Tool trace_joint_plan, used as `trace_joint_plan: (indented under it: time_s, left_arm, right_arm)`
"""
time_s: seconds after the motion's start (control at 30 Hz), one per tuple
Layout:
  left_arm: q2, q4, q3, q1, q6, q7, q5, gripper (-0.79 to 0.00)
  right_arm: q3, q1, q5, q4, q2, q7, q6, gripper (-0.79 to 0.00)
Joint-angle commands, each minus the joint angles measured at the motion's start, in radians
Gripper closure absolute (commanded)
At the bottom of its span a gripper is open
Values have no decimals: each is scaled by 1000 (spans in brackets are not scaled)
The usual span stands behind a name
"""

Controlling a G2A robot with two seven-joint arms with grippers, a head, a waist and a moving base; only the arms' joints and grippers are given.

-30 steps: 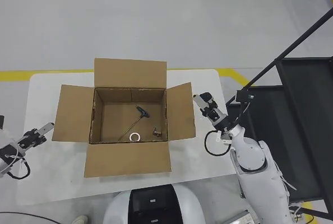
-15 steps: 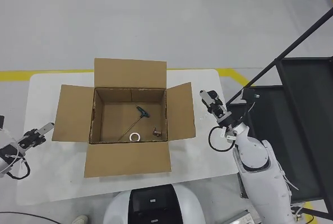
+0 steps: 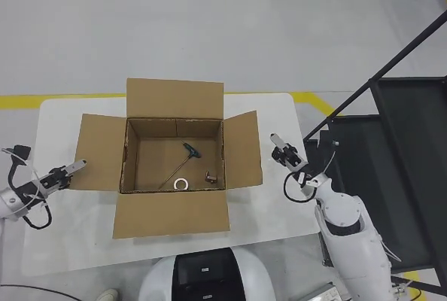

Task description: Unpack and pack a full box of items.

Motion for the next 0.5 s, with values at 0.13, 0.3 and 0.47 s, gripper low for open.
trace_joint_plan:
  time_s: [0.13, 0.3, 0.47]
  left_arm:
    - [6, 12, -10, -31, -59, -138, -179, -785]
    - [10, -69, -22, -7, -116, -224, -297, -785]
    - [10, -165, 25, 14, -129, -235, -352, -785]
  right_arm:
    - [-69, 26, 156, -11, -7, 56, -60, -785]
    - [-136, 62, 208, -15, -12, 92, -83, -785]
    - [-224, 132, 196, 40, -19, 109, -106, -785]
